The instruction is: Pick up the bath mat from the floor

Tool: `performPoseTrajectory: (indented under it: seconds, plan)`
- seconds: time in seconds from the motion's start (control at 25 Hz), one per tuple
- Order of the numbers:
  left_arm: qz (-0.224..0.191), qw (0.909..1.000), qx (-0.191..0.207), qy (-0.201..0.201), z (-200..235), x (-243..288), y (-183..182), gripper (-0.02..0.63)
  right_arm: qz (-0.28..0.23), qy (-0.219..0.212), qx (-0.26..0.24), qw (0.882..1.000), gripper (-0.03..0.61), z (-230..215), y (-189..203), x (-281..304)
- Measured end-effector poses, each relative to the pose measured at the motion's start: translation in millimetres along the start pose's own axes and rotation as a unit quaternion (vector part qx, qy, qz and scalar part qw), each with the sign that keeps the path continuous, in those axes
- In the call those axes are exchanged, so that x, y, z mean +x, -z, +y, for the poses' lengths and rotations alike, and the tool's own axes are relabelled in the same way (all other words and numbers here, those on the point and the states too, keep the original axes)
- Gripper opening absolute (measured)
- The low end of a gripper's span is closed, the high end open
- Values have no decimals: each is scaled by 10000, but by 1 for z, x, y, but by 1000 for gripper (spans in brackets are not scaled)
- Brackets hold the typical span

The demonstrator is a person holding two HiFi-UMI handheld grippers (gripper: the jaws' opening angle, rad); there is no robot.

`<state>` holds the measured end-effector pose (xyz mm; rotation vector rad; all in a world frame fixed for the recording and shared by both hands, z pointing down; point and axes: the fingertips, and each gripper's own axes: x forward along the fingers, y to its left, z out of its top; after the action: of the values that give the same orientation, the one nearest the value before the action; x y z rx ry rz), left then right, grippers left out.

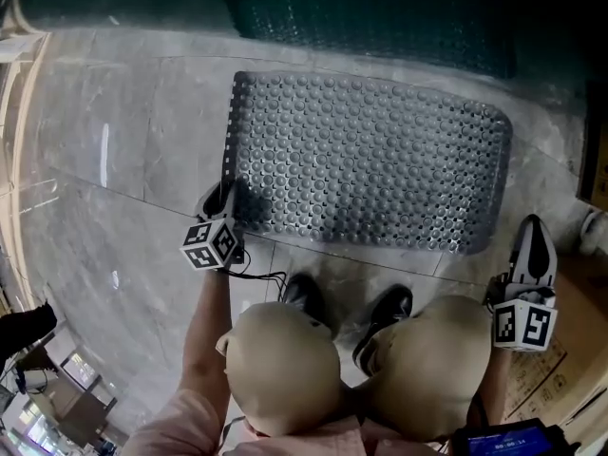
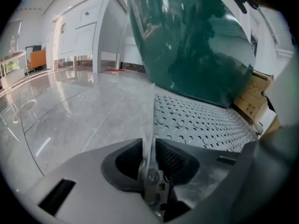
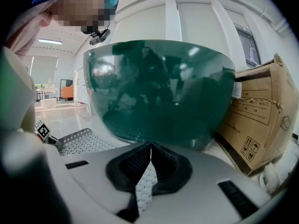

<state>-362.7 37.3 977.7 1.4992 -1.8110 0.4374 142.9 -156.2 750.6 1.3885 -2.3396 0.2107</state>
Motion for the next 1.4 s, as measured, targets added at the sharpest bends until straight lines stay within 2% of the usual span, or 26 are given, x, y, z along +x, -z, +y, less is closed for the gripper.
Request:
performPoseTrajectory:
  seconds: [0.28, 0.44, 0.48, 0.56, 0.6, 0.8, 1.04, 1.16, 1.28, 1.4]
  plan:
    - [36, 9995, -88, 314, -15, 6, 1, 41, 95, 190, -100, 9997, 20, -15, 13, -11]
    - [30, 9999, 62, 153, -3, -12, -7, 38, 90, -9, 132, 9999, 23, -11, 33, 4]
    - [19, 9999, 34, 143, -6, -13, -10, 37, 108, -9, 177, 9998, 37, -13, 36, 5]
    - [-7, 9998, -57, 189, -17, -12, -15, 37, 196, -14, 257, 9995, 138, -20, 43, 2]
    - [-10, 9998, -69, 200, -21, -13, -15, 37, 255, -20, 305, 9992, 162, -23, 48, 1]
    - [-13, 9998, -2, 208, -29, -17, -19, 37, 651, -15, 650, 9958, 232, -34, 91, 2]
    - [119, 9996, 183, 179, -31, -22, -18, 37, 1342, -93, 985, 9860, 236, -35, 163, 9]
    - [124, 9996, 221, 151, -28, -21, -18, 37, 1647, 104, 1214, 9788, 236, -43, 201, 8]
    - [139, 9995, 254, 155, -28, -20, -20, 37, 1849, 251, 1380, 9727, 235, -50, 224, 7]
    - [158, 9994, 271, 158, -29, -19, -19, 37, 1944, 176, 1433, 9702, 235, -48, 234, 13]
